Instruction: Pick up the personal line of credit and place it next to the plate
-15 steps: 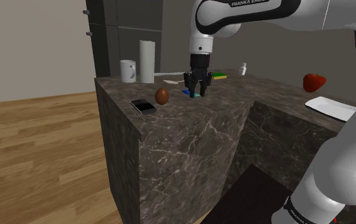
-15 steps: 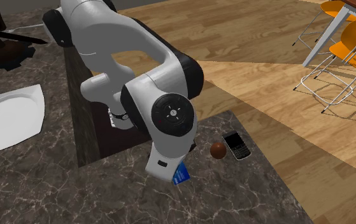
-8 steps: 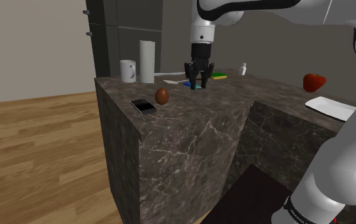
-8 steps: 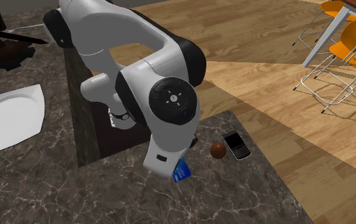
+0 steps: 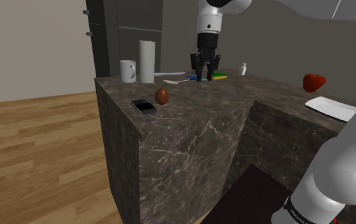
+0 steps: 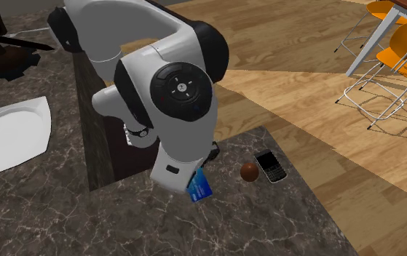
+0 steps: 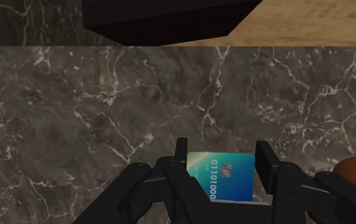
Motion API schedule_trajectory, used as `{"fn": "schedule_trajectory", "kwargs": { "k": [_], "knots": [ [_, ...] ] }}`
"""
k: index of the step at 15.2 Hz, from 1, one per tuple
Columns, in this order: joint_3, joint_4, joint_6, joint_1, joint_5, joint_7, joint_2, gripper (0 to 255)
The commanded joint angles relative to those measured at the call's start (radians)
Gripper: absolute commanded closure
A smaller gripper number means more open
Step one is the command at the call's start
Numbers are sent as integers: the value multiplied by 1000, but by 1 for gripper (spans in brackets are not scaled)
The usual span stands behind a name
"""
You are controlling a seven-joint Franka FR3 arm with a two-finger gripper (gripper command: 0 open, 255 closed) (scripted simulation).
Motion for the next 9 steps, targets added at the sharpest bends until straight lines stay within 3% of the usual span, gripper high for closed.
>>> {"fn": "schedule_trajectory", "kwargs": {
  "k": [1,9],
  "knots": [
    [-17,-58,2,-12,-2,-31,-53,255],
    [-106,-283,-14,-64,-42,-171,-289,255]
  ]
}}
